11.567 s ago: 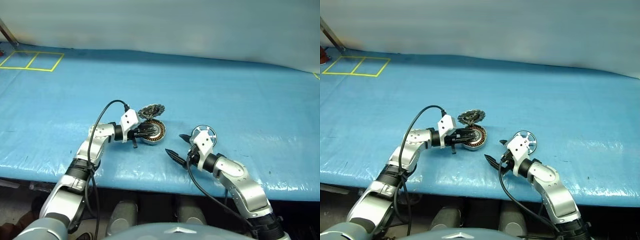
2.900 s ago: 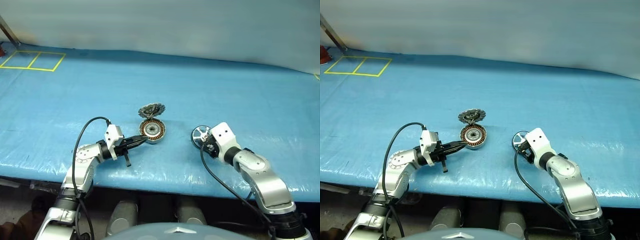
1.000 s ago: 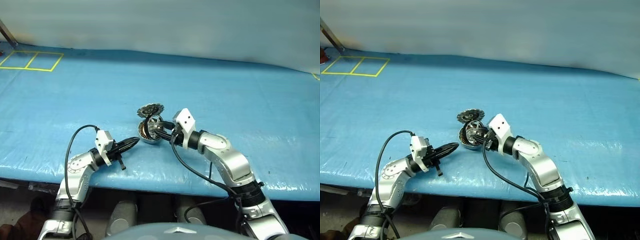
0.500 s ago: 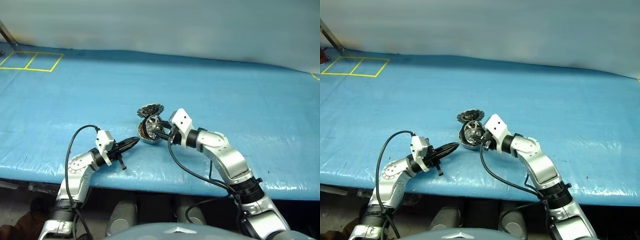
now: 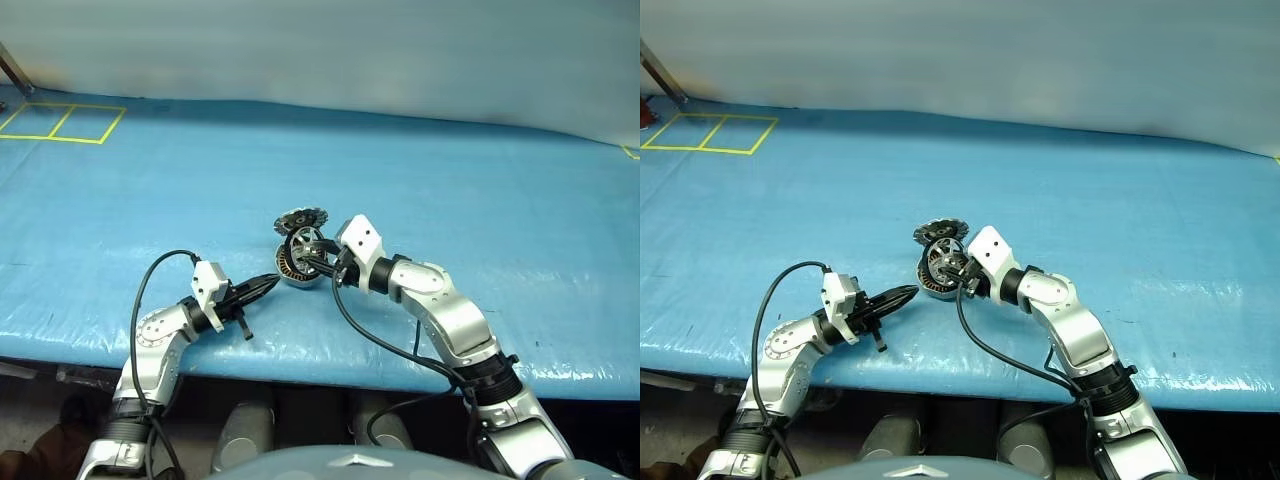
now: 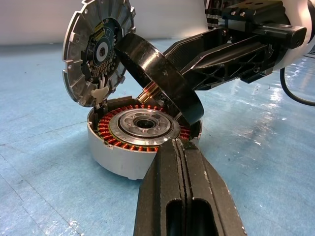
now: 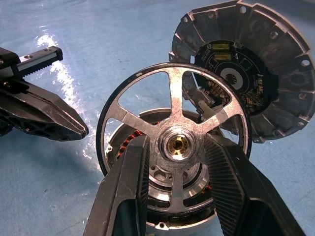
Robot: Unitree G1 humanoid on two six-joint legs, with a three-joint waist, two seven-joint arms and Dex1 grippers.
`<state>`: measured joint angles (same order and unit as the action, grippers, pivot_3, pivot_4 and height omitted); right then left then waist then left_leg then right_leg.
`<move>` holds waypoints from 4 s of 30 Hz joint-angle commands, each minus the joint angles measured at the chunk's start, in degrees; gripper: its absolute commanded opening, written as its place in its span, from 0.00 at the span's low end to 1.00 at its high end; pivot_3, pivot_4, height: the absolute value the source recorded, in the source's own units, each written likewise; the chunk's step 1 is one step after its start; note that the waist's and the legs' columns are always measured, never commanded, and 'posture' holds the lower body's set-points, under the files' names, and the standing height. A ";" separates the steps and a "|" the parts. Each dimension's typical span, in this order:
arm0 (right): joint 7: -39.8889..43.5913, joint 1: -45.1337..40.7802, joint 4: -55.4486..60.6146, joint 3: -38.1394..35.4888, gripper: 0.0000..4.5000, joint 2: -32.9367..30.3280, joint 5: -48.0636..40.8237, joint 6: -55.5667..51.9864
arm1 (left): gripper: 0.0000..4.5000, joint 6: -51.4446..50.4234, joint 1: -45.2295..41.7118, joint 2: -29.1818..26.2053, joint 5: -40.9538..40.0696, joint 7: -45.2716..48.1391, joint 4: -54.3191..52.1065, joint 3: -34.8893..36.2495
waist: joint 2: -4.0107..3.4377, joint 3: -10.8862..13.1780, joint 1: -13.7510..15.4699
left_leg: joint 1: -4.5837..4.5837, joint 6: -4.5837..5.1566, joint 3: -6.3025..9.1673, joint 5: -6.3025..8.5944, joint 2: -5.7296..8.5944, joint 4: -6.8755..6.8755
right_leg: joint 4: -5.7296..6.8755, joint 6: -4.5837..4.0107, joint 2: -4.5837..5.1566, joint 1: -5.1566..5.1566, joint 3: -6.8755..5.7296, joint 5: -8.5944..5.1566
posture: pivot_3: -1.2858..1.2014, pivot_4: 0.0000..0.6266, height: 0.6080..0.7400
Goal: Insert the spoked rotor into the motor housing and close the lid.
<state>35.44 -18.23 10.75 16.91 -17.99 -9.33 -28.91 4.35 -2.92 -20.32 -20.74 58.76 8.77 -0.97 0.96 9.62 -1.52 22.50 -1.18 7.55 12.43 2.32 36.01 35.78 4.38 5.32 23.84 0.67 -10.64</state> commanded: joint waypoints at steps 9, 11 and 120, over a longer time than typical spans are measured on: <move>3.15 -1.49 2.12 2.71 0.35 -3.97 2.15 -2.34 | 0.00 1.49 -0.09 0.39 -0.28 -0.04 -0.30 0.10 | 0.00 0.00 0.20 | 0.01 0.00 0.01 0.00 0.01 0.00 | -0.01 0.00 0.01 0.00 0.00 0.00 | 0.52 0.24 1.00; 3.71 -2.13 2.65 3.01 0.35 -4.56 2.32 -3.06 | 0.00 1.72 -0.01 0.61 -0.32 -0.11 -0.21 0.10 | 0.00 0.00 0.21 | 0.01 0.00 0.01 0.00 0.01 0.00 | -0.01 0.00 0.01 0.00 0.00 0.00 | 0.52 0.24 1.00; -3.23 4.97 13.69 -8.85 0.01 -0.30 -5.27 -7.95 | 0.00 -16.11 -6.67 1.03 -3.22 -23.02 -5.69 7.11 | -0.05 0.06 0.29 | 0.09 0.00 0.10 0.00 0.05 -0.03 | -0.03 0.02 0.00 0.03 -0.06 0.01 | 0.52 0.24 1.00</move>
<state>32.50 -13.72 21.19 9.16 -18.08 -13.99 -36.93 -10.93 -7.55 -19.30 -24.71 37.42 4.25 5.85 0.91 9.68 -1.23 22.58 -1.18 7.66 12.43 2.36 35.99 35.76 4.41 5.32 23.87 0.61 -10.63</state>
